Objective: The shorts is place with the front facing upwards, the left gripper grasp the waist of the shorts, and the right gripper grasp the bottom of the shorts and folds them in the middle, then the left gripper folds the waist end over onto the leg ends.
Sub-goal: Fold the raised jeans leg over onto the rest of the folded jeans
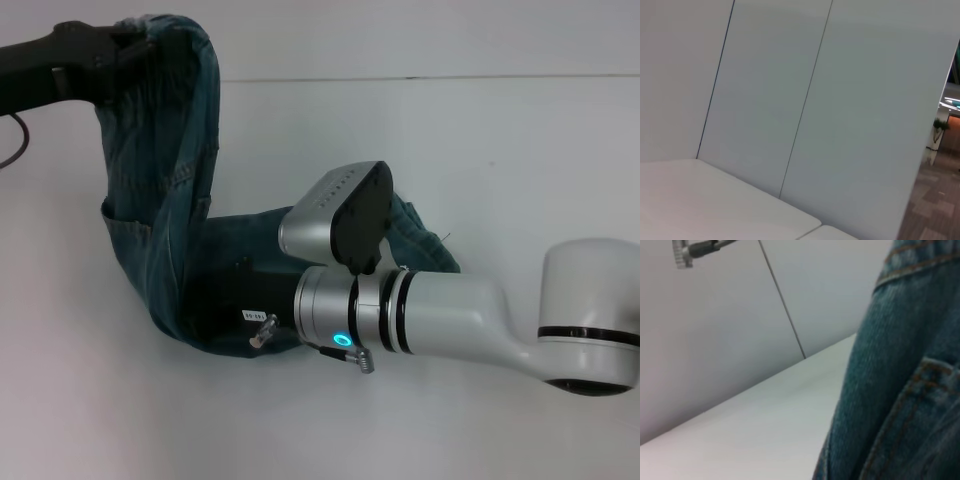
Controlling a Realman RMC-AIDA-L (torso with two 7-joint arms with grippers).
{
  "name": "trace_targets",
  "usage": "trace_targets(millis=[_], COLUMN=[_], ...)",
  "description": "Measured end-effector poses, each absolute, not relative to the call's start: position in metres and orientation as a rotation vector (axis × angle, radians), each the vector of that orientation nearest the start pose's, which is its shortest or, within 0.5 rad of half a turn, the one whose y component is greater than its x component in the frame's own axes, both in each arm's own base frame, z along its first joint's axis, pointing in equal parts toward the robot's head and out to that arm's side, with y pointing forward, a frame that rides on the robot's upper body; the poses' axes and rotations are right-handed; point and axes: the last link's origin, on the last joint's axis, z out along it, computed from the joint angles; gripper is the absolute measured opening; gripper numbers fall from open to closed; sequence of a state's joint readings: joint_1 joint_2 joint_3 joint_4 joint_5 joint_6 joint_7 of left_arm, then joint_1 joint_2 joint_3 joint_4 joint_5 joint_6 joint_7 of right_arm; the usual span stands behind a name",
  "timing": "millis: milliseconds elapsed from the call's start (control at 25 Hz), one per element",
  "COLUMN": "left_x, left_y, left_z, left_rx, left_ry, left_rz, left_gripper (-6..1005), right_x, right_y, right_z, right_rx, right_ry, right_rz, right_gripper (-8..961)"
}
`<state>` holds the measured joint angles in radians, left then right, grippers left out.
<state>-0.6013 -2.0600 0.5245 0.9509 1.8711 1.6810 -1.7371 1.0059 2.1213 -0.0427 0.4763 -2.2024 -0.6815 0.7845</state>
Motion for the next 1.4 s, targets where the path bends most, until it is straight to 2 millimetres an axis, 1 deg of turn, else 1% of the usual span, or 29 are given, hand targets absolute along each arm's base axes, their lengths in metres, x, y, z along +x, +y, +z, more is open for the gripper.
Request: trace_targets(millis=[80,160,280,400,480,640,720,800,920,1040,1160,1400], left_x=[-0.208,-0.208,-0.207,-0.203,-0.2,-0.194,-0.189,-0.186,-0.179,-0.171,-0.165,-0.16], left_y=[0.366,0.366,0.365,0.364,0.363,0.362,0.363,0.364,0.364,0.365,0.367,0.369], left_z=[0.091,0.089,0.087,0.08,0.071,0.055,0.044,0.036,0.016,-0.003,-0.022,-0.066], left_rx=[-2.534,-2.541,-2.553,-2.584,-2.61,-2.658,-2.692,-2.719,-2.781,-2.817,-2.819,-2.853], left_ry=[-0.647,-0.649,-0.646,-0.641,-0.635,-0.617,-0.621,-0.616,-0.597,-0.587,-0.585,-0.621], left_rz=[-0.977,-0.981,-0.982,-0.974,-0.969,-0.964,-0.966,-0.964,-0.957,-0.951,-0.928,-0.799], left_gripper=[35,34,34,34,34,34,43,52,65,79,93,119], right_x=[0.129,0.139,0.167,0.197,0.216,0.243,0.253,0.259,0.266,0.271,0.273,0.274], right_y=[0.32,0.32,0.326,0.332,0.34,0.353,0.358,0.36,0.364,0.368,0.37,0.373], right_z=[-0.199,-0.196,-0.184,-0.159,-0.136,-0.091,-0.071,-0.058,-0.039,-0.027,-0.022,-0.019], right_rx=[-2.741,-2.717,-2.629,-2.483,-2.357,-2.109,-1.987,-1.903,-1.763,-1.657,-1.617,-1.586], right_ry=[0.77,0.788,0.81,0.828,0.823,0.828,0.834,0.834,0.87,0.915,0.924,0.935], right_rz=[0.654,0.642,0.652,0.764,0.844,0.972,1.036,1.079,1.155,1.214,1.23,1.241], right_gripper=[3,3,3,2,2,2,2,3,3,3,3,4])
